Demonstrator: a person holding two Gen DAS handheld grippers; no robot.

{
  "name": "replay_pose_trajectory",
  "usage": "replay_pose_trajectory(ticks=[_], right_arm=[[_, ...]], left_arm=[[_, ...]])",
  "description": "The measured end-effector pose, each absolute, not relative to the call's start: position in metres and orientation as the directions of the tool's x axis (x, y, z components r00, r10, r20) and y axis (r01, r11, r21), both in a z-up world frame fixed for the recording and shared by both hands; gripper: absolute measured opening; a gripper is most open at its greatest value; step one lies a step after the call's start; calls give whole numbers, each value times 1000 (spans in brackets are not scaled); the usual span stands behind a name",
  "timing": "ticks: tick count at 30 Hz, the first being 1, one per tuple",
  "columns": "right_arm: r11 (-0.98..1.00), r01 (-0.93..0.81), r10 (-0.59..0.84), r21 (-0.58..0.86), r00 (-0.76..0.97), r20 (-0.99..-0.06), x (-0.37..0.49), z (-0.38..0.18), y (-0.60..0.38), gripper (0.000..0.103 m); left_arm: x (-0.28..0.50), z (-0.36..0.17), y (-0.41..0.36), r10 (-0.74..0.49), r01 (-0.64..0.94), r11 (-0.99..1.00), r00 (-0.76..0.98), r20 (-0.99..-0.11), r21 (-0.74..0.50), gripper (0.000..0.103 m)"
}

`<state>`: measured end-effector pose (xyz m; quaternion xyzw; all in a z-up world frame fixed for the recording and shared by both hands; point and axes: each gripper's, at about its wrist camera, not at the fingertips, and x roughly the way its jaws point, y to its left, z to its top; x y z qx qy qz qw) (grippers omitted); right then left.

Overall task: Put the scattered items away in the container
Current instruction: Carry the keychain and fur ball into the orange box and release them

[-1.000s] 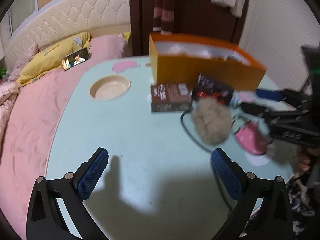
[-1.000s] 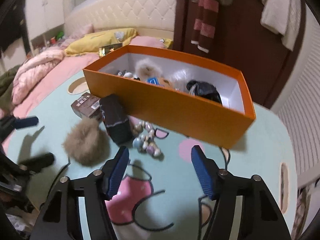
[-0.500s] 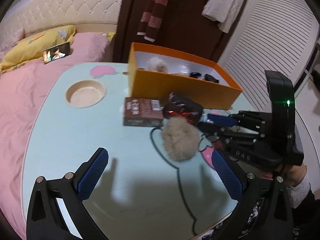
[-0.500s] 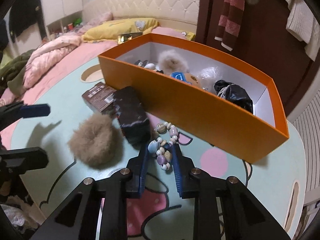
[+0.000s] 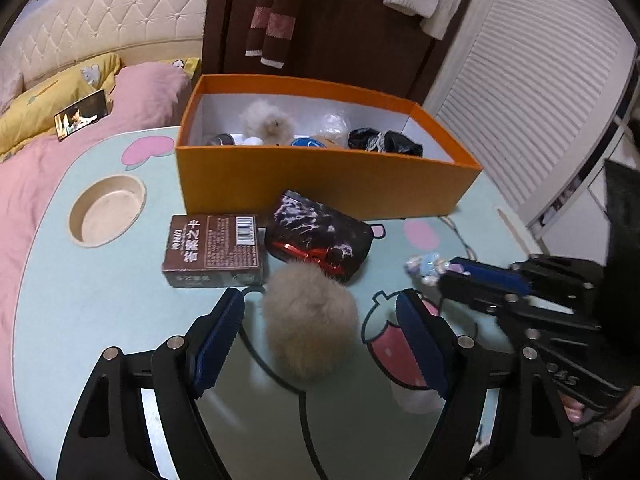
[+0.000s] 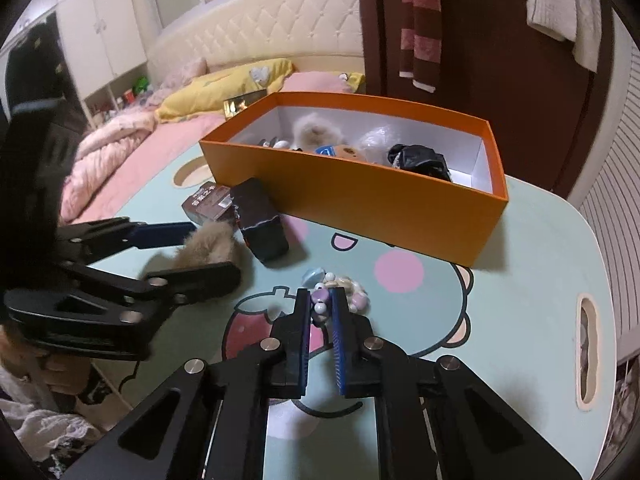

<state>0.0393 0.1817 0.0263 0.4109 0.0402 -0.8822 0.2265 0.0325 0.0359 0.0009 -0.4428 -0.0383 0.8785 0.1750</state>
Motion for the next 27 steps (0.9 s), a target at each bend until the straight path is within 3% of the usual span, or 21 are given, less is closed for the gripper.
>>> replay_pose_trajectory(ticks=[1, 2, 3, 14, 27], right_arm=[[-895, 431, -369, 119, -561, -741, 39, 26, 182, 10], [-895, 430, -369, 120, -562, -741, 39, 27, 183, 10], [-896, 429, -366, 117, -563, -741, 39, 27, 183, 10], [-895, 430, -371, 118, -573, -731, 43, 32, 182, 10], [-892, 443, -380, 91, -622, -685, 37, 66, 182, 10]], left_arm=[[32, -1, 38, 334, -277, -938, -544, -769, -211, 67], [31, -4, 41, 329, -280, -938, -537, -776, -204, 47], [31, -5, 41, 325, -281, -939, -537, -779, -198, 38], [53, 11, 28, 352, -298, -930, -560, -750, -214, 36], [35, 66, 20, 360, -319, -928, -647, -672, -191, 36]])
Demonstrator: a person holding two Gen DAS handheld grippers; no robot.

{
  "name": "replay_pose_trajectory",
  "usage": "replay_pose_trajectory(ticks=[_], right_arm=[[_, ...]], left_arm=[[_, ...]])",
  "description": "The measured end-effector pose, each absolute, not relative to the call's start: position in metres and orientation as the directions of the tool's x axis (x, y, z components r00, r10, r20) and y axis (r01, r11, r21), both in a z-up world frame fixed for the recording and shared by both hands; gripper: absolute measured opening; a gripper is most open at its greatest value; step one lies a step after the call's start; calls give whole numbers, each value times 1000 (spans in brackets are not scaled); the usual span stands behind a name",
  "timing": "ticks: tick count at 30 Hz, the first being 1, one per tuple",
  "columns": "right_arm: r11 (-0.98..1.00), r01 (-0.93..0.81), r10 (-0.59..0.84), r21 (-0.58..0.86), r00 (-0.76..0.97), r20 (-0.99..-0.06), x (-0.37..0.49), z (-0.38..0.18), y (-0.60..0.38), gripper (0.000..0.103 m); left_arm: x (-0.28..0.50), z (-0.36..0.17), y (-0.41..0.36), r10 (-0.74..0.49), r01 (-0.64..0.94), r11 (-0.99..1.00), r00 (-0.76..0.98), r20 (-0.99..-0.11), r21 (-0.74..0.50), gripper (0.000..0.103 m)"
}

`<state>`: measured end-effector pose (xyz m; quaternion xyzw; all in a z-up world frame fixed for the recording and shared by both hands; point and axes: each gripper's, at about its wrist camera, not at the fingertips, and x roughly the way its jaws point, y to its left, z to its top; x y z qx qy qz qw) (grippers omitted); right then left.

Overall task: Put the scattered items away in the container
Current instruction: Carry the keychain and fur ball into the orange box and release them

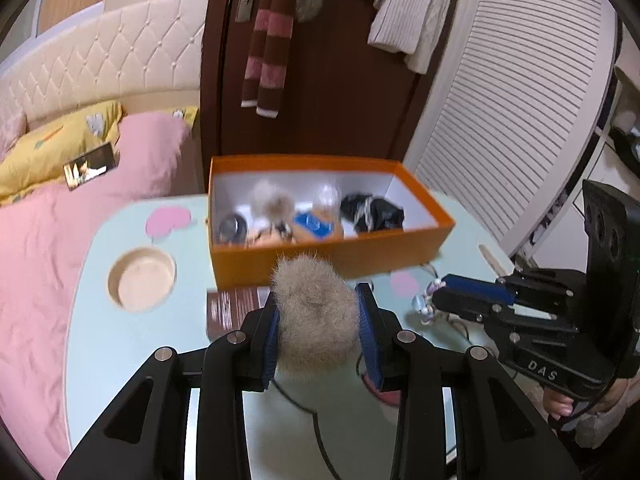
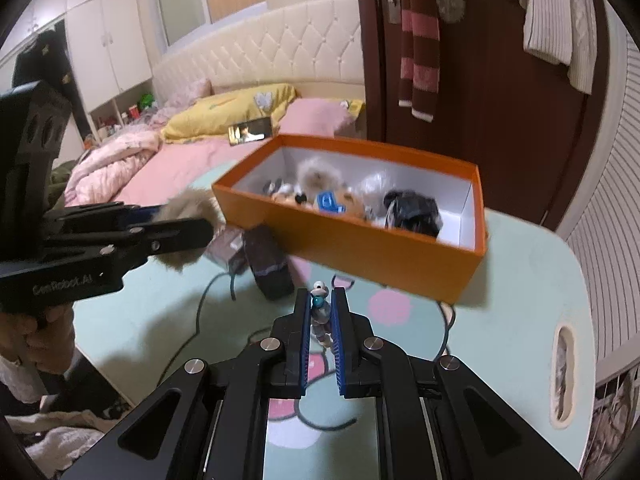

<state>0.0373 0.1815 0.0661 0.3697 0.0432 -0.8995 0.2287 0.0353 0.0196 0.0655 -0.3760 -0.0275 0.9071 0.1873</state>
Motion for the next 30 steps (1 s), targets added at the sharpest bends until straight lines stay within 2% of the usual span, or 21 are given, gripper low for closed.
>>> replay_pose_trajectory(ticks=[14, 22, 25, 26, 27, 29, 30], right_arm=[[-911, 401, -369, 90, -702, -609, -27, 106, 193, 10], [-918, 374, -363, 129, -670, -647, -69, 83, 194, 10], [-921, 365, -360, 137, -663, -657, -75, 76, 193, 13], [-922, 359, -358, 142, -661, -660, -76, 75, 194, 22], [-923, 355, -360, 148, -661, -658, -77, 75, 195, 30], [-925, 347, -362, 158, -667, -651, -76, 75, 199, 31], [-926, 342, -359, 158, -669, -651, -76, 75, 200, 31]], left_arm=[[-44, 84, 27, 371, -348, -922, -666, -648, -170, 36], [-81, 60, 40, 339, -336, -930, -632, -697, -148, 36], [-84, 55, 38, 338, -322, -933, -638, -692, -160, 40], [-82, 57, 35, 356, -326, -929, -645, -676, -177, 41], [-80, 59, 33, 371, -330, -924, -652, -661, -194, 51], [-75, 63, 27, 376, -323, -924, -670, -640, -205, 65], [-72, 66, 23, 371, -314, -927, -686, -626, -205, 65]])
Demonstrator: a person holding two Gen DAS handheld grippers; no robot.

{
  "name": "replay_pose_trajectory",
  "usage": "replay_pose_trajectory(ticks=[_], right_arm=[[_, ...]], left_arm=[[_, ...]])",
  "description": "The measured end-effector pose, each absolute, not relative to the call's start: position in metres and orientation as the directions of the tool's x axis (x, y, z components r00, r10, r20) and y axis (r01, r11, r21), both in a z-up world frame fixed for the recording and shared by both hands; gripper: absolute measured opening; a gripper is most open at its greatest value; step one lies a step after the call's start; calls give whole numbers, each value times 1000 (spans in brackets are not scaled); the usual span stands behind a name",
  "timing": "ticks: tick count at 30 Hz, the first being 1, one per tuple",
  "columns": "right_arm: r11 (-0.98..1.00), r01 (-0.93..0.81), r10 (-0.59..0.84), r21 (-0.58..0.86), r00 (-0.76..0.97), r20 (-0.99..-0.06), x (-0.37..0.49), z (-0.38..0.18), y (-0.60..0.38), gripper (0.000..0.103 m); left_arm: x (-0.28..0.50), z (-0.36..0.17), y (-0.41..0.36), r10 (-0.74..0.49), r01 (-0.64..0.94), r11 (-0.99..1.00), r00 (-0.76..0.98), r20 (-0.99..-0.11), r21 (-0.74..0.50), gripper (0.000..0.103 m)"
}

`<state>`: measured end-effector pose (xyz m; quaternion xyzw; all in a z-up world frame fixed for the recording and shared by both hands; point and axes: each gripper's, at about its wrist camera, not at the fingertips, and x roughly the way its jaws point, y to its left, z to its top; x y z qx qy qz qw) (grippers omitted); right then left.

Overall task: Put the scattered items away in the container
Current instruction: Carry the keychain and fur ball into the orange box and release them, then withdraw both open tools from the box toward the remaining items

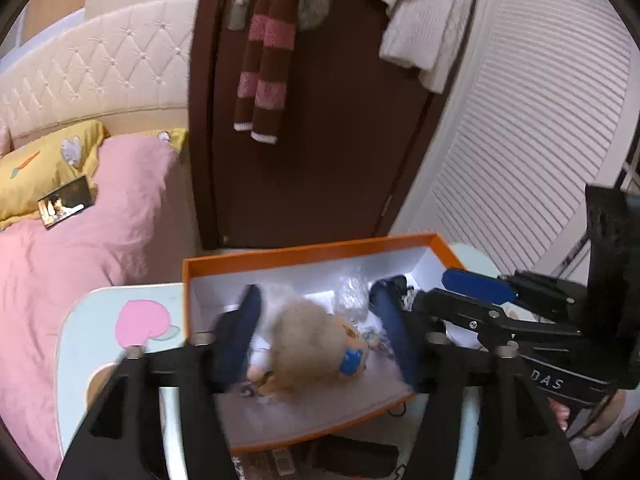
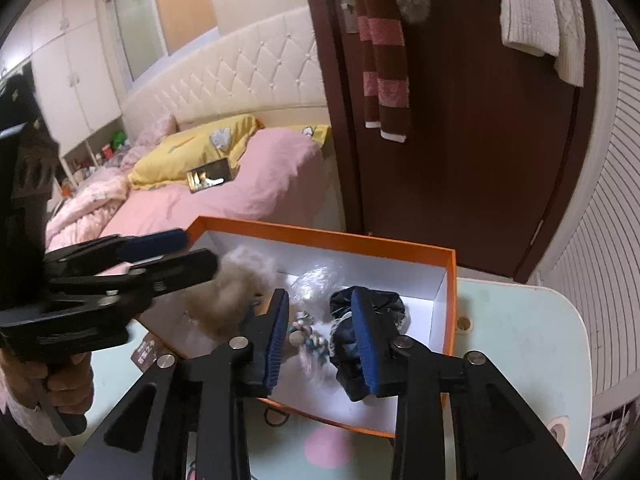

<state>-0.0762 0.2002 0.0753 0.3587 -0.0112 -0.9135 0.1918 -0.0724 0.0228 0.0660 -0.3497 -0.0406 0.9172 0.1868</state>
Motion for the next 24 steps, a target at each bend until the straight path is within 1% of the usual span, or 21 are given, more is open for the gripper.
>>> replay_pose_trajectory(ticks=[4, 6, 8, 10, 11, 12, 14, 16, 18, 22, 24], right_arm=[[-935, 311, -344, 170, -679, -649, -70, 76, 209, 33], [-935, 296, -351, 197, -684, -640, -63, 77, 215, 43], [-924, 306, -380, 228, -684, -623, -50, 79, 217, 48], [-917, 327, -397, 230, -678, -619, -37, 81, 212, 53], [-916, 335, -397, 221, -677, -620, -29, 81, 208, 62], [-918, 340, -391, 207, -677, -623, -21, 81, 203, 72], [-922, 354, -369, 158, -675, -639, -4, 75, 190, 77], [-930, 354, -328, 103, -667, -669, 7, 64, 179, 79], [-935, 346, -299, 80, -646, -702, 16, 49, 170, 79], [-937, 338, -278, 89, -567, -776, 26, 17, 160, 79], [-942, 329, -248, 68, -544, -802, 30, 7, 157, 79]], left_arm=[[-62, 76, -1, 353, -269, -936, -714, -604, -228, 65], [-55, 77, -15, 327, -232, -945, -719, -613, -231, 65], [-45, 77, -26, 295, -197, -955, -723, -625, -222, 65], [-32, 72, -35, 269, -169, -962, -710, -651, -214, 69], [-26, 68, -38, 260, -155, -965, -696, -669, -213, 75], [-18, 63, -39, 253, -142, -966, -682, -686, -215, 76], [-2, 51, -39, 246, -116, -967, -654, -716, -226, 76], [13, 40, -34, 258, -120, -964, -626, -736, -236, 76], [26, 30, -28, 256, -125, -966, -610, -750, -228, 76], [35, 8, -16, 192, -107, -981, -586, -788, -159, 76], [35, 0, -12, 158, -93, -987, -575, -803, -128, 76]])
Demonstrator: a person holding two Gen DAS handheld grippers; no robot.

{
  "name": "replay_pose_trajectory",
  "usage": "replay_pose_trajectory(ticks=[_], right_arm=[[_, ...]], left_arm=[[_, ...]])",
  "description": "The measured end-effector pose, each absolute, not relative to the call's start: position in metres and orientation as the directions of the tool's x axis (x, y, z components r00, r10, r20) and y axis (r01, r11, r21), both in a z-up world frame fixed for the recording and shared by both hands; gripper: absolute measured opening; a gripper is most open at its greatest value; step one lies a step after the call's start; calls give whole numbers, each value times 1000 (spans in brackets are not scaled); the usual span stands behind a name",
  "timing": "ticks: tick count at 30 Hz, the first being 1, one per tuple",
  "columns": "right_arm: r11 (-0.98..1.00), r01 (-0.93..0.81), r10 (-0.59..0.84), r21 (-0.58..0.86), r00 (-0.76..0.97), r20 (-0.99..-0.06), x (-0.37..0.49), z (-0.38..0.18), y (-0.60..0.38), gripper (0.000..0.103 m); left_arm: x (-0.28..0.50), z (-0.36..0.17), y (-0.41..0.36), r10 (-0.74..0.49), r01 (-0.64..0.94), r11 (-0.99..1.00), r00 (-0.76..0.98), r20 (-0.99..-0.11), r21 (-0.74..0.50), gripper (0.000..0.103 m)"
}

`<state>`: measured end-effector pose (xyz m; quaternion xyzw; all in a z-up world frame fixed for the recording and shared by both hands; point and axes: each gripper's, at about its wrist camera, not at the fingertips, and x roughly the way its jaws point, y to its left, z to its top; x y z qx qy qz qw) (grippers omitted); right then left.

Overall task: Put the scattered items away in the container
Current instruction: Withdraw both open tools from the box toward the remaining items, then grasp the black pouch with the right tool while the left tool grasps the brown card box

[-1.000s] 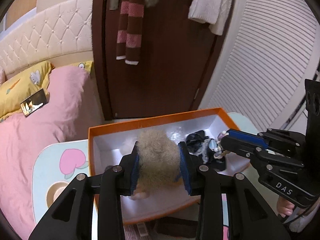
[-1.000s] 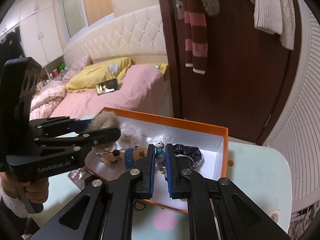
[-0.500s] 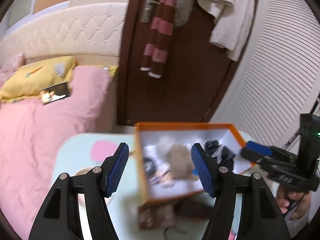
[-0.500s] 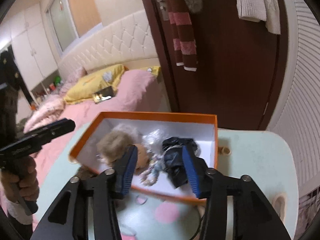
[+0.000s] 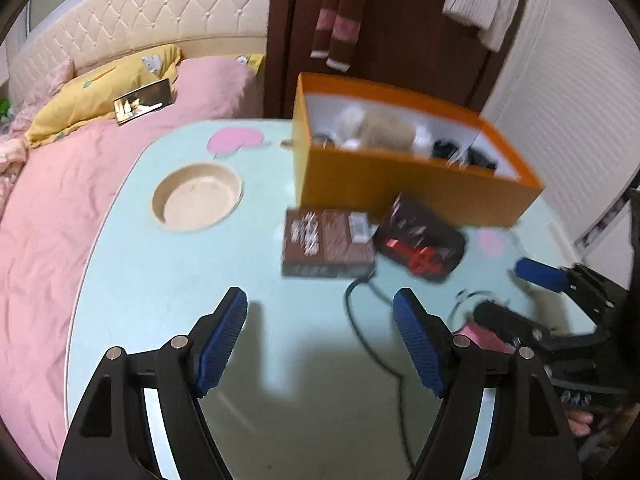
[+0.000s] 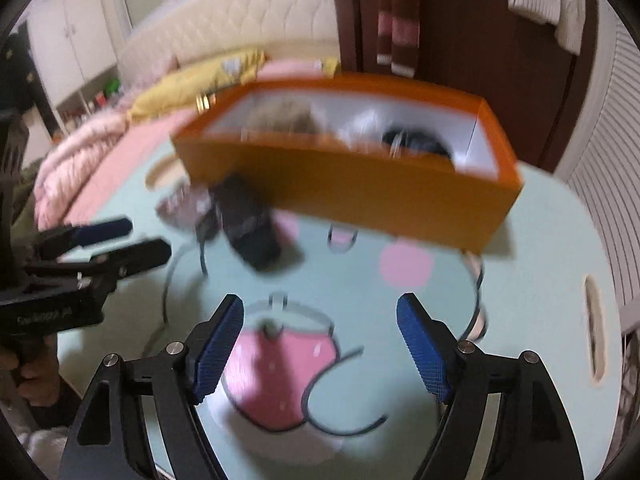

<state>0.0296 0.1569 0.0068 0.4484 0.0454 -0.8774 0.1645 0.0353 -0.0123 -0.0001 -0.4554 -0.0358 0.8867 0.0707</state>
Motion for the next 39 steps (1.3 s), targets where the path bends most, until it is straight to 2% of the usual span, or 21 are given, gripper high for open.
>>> replay_pose_trajectory(ticks=[2, 3, 6, 7, 10, 22, 23, 24, 25, 29, 32, 36, 39], right_arm=[[-952, 306, -198, 21, -562, -803, 32, 3, 157, 83], [-955, 296, -184, 9, -569, -802, 34, 1, 157, 89], [-969, 246, -166, 26, -568, -806, 33, -5, 164, 103], [-974, 225, -154, 25, -576, -803, 32, -5, 167, 103], [-983, 183, -127, 21, -592, -796, 32, -6, 170, 103], [-982, 186, -128, 20, -592, -796, 35, -5, 172, 102], [-981, 191, -135, 24, -596, -791, 35, -4, 172, 97], [-979, 201, -147, 29, -607, -781, 35, -1, 171, 84], [-976, 215, -157, 27, -618, -771, 36, 3, 169, 79], [-958, 285, -206, 20, -643, -738, 31, 17, 162, 78], [-925, 373, -302, 68, -618, -726, 26, 26, 153, 75], [-895, 442, -338, 57, -589, -734, 15, 23, 137, 61], [-886, 460, -347, 64, -564, -749, 4, 18, 127, 59]], left_arm=[[37, -4, -11, 145, -88, -989, -574, -806, -116, 78], [38, -5, -10, 131, -87, -991, -579, -805, -98, 83], [39, -10, -3, 67, -94, -995, -586, -807, -15, 85], [39, -11, -1, 58, -98, -995, -583, -810, -1, 87], [38, -14, 2, 56, -97, -995, -568, -821, 0, 102], [45, -15, 0, 46, -74, -997, -596, -801, -2, 103], [45, -15, 0, 47, -76, -997, -596, -801, -2, 103], [45, -15, 0, 50, -79, -997, -596, -802, -3, 103], [46, -14, -1, 53, -84, -996, -595, -802, -3, 103], [49, -14, -2, 69, -107, -994, -596, -800, -7, 103], [55, -11, -5, 98, -125, -992, -607, -789, -26, 103], [65, -3, -16, 124, -132, -990, -644, -755, -49, 103], [72, -1, -28, 120, -119, -991, -655, -746, -55, 103]])
